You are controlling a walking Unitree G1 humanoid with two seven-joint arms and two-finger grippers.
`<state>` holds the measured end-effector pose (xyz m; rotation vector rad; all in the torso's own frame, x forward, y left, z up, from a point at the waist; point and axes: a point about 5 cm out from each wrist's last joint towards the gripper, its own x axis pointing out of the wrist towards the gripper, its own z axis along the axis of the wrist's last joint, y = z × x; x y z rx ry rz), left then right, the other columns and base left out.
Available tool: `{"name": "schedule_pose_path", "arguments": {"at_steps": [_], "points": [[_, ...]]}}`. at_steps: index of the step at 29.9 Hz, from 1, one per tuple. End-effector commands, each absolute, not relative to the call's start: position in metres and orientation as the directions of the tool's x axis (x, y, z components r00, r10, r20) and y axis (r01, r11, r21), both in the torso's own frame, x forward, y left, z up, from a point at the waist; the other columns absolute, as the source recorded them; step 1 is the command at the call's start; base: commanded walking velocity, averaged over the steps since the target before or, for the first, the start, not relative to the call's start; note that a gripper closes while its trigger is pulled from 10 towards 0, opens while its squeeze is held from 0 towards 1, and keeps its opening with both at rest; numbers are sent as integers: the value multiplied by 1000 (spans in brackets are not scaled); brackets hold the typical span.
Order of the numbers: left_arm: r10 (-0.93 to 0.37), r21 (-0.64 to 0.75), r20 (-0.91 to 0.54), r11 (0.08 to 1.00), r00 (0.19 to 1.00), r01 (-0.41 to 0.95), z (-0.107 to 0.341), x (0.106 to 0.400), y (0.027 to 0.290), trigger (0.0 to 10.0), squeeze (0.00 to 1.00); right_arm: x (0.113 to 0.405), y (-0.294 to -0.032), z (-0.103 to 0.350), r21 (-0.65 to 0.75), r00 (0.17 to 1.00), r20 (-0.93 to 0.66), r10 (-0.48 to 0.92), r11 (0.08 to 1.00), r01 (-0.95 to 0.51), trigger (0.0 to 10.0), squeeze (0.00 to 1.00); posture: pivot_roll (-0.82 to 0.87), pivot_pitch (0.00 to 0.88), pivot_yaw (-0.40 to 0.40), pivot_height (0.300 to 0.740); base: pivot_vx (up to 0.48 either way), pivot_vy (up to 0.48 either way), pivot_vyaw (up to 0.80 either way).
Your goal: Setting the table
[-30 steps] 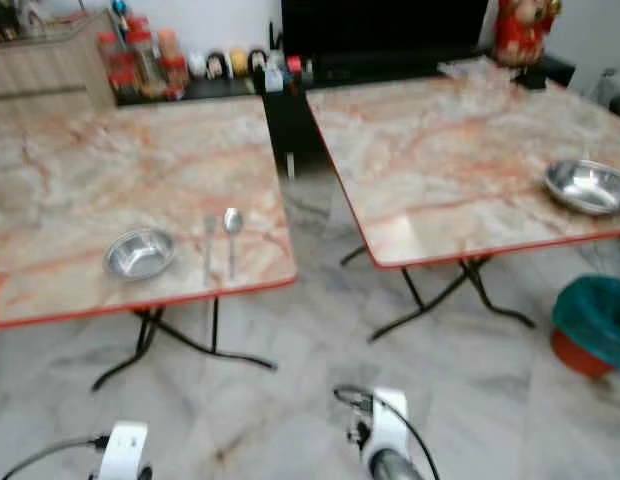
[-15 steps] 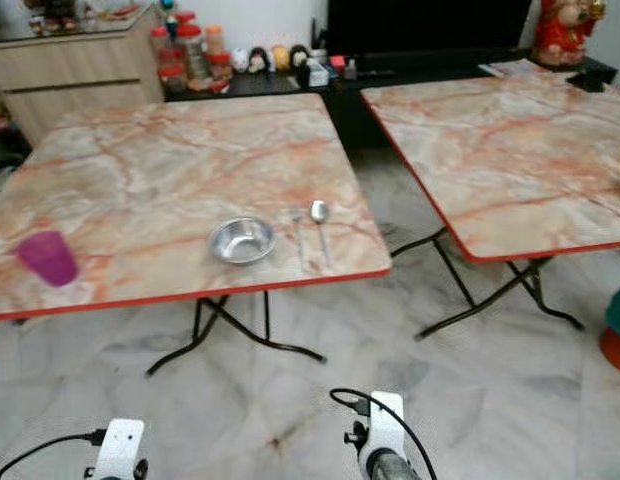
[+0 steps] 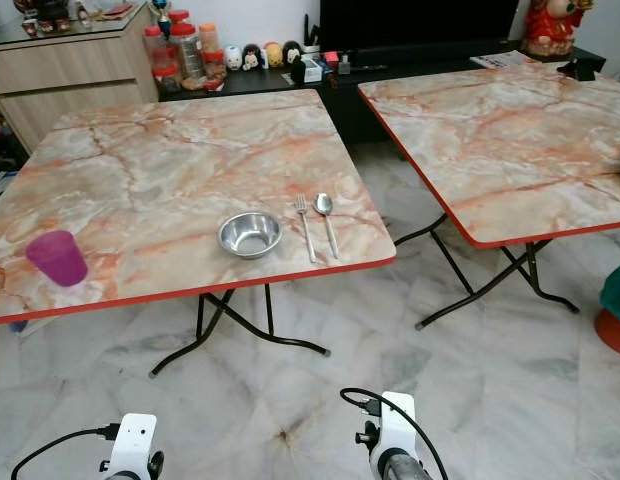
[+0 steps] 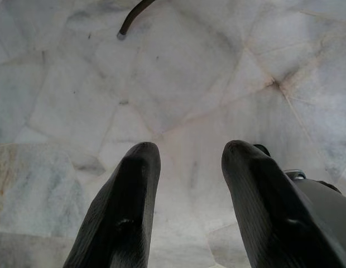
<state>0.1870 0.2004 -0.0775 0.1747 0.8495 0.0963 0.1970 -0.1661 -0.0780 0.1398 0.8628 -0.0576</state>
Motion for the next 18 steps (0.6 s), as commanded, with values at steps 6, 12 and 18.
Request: {"name": "schedule_pose_path", "arguments": {"at_steps": [6, 12, 18], "points": [[168, 200, -749, 979, 641, -22, -80, 182, 202, 10000, 0, 197, -166, -78, 112, 647, -762, 13, 987, 113, 10000, 0, 34, 0, 43, 740, 259, 0, 0], [171, 199, -752, 980, 637, -29, -81, 180, 203, 10000, 0, 198, -167, -77, 104, 654, -757, 6, 988, 111, 10000, 0, 33, 0, 39, 740, 271, 0, 0], [180, 190, -755, 980, 631, -53, -81, 179, 204, 10000, 0, 200, -166, -76, 114, 656, -754, 19, 988, 102, 10000, 0, 42, 0, 27, 740, 307, 0, 0]]}}
